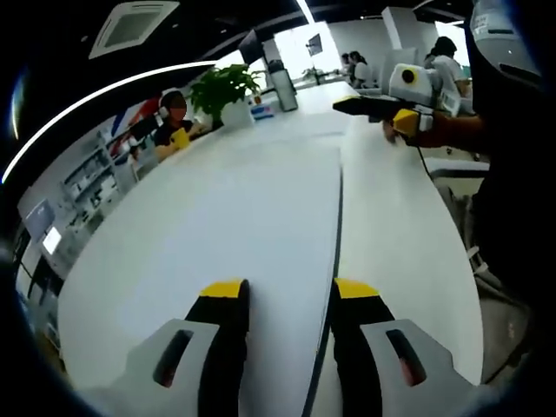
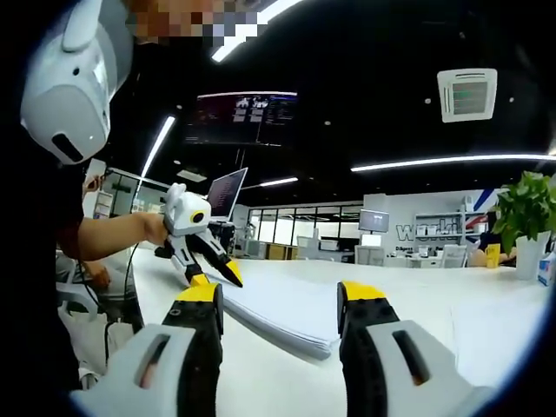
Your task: Grasp the top corner of one sheet in the document stack and pull a single sheet out from the document stack, separating that one sheet from the rest and lifting it clear until the single sheet is fully removed from the stack
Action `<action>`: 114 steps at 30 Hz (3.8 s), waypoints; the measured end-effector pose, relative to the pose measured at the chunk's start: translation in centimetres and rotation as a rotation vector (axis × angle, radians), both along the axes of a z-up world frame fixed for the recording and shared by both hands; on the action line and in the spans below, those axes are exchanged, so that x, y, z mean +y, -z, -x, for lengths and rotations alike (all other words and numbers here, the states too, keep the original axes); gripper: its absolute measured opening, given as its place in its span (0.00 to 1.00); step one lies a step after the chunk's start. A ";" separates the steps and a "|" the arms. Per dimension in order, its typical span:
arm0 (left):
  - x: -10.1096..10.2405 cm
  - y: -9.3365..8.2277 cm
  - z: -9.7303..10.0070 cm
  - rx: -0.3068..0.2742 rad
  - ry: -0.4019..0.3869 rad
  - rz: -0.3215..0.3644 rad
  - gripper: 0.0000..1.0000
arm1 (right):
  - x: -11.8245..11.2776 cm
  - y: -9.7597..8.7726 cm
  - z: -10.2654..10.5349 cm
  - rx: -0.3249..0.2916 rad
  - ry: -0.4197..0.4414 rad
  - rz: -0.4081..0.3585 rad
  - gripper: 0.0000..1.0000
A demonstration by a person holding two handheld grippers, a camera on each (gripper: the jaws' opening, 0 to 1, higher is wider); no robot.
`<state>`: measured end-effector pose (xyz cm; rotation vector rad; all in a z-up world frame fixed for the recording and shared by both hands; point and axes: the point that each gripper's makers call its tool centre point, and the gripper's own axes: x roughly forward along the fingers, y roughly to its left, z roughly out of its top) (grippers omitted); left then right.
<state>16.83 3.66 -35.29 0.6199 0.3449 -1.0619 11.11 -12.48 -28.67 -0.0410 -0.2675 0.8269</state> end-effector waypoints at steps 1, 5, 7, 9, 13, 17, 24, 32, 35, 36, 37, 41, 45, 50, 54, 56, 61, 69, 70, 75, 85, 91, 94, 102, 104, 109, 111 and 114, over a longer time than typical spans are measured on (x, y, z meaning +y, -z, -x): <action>0.0 0.0 0.0 -0.003 0.003 -0.001 0.36 | 0.0 0.0 0.0 0.000 0.000 0.000 0.52; -0.1 -0.1 0.2 -0.013 0.013 -0.010 0.34 | -0.1 0.0 0.1 0.001 -0.002 -0.004 0.52; -0.2 -0.1 0.3 -0.025 0.019 -0.020 0.33 | -0.2 0.0 0.1 0.001 -0.002 -0.007 0.52; -0.2 0.0 0.4 -0.038 0.029 -0.033 0.31 | -0.2 0.0 0.1 0.000 -0.001 -0.008 0.52; -0.3 0.1 0.7 -0.050 0.036 -0.041 0.29 | -0.1 0.0 0.2 -0.001 0.000 -0.008 0.52; -0.6 0.1 1.2 -0.083 0.058 -0.058 0.26 | -0.2 0.0 0.2 -0.002 -0.003 -0.012 0.52; -0.5 0.0 1.5 -0.094 0.062 -0.050 0.23 | -0.3 0.0 0.3 -0.005 -0.004 -0.012 0.52; -0.4 0.0 1.7 -0.115 0.076 -0.059 0.20 | -0.2 -0.1 0.4 -0.008 -0.005 -0.015 0.52; -0.5 -0.1 1.9 -0.127 0.084 -0.067 0.18 | -0.2 -0.1 0.4 -0.008 -0.006 -0.017 0.51; -0.5 -0.1 1.9 -0.130 0.085 -0.069 0.18 | -0.2 -0.2 0.4 -0.009 -0.006 -0.017 0.51; -0.5 -0.1 1.9 -0.131 0.085 -0.066 0.17 | -0.3 -0.1 0.4 -0.010 -0.007 -0.016 0.51; -0.5 -0.1 1.9 -0.124 0.083 -0.052 0.17 | -0.3 -0.1 0.4 -0.010 -0.006 -0.016 0.51; -0.6 -0.1 2.1 -0.143 0.089 -0.064 0.16 | -0.3 -0.1 0.4 -0.010 -0.006 -0.013 0.51; -0.5 -0.1 1.9 -0.152 0.092 -0.066 0.16 | -0.2 0.0 0.3 -0.007 -0.004 -0.013 0.50; -0.3 -0.1 1.8 -0.140 0.088 -0.060 0.17 | 0.0 0.0 0.4 -0.008 -0.006 -0.004 0.50; -0.4 -0.1 1.8 -0.132 0.084 -0.058 0.17 | 0.0 0.0 0.4 -0.007 -0.006 -0.008 0.50; -0.3 -0.1 1.8 -0.119 0.081 -0.036 0.18 | -0.2 -0.3 0.4 -0.005 -0.007 -0.027 0.49; -0.5 0.0 2.3 -0.084 0.102 -0.019 0.25 | -0.2 -0.4 0.4 -0.004 -0.012 -0.031 0.49; -0.6 0.1 2.4 -0.083 0.108 -0.028 0.26 | -0.2 -0.4 0.4 -0.005 -0.011 -0.033 0.49; -0.5 -0.1 2.3 -0.044 0.094 0.001 0.27 | -0.2 -0.3 0.4 -0.008 -0.011 -0.028 0.49; -0.5 -0.4 1.8 0.052 0.046 0.104 0.24 | -0.3 -0.3 0.4 -0.003 -0.015 -0.033 0.49; -0.3 -0.4 1.6 0.094 0.038 0.147 0.23 | -0.3 -0.2 0.4 -0.005 -0.017 -0.028 0.48; -0.3 -0.4 1.6 0.104 0.039 0.161 0.24 | -0.3 -0.3 0.5 -0.005 -0.018 -0.036 0.48; -0.3 -0.5 1.5 0.169 0.028 0.235 0.24 | -0.3 -0.3 0.6 -0.007 -0.021 -0.037 0.48; -0.3 -0.5 1.5 0.177 0.025 0.248 0.24 | -0.3 -0.3 0.6 -0.007 -0.022 -0.037 0.48; -0.3 -0.6 1.5 0.216 0.018 0.301 0.24 | -0.2 -0.3 0.6 -0.009 -0.022 -0.034 0.48; -0.3 -0.7 1.5 0.238 0.016 0.329 0.24 | -0.2 -0.3 0.6 -0.009 -0.023 -0.036 0.48; -0.3 -0.8 1.4 0.273 0.014 0.377 0.23 | -0.3 -0.2 0.6 -0.009 -0.022 -0.033 0.48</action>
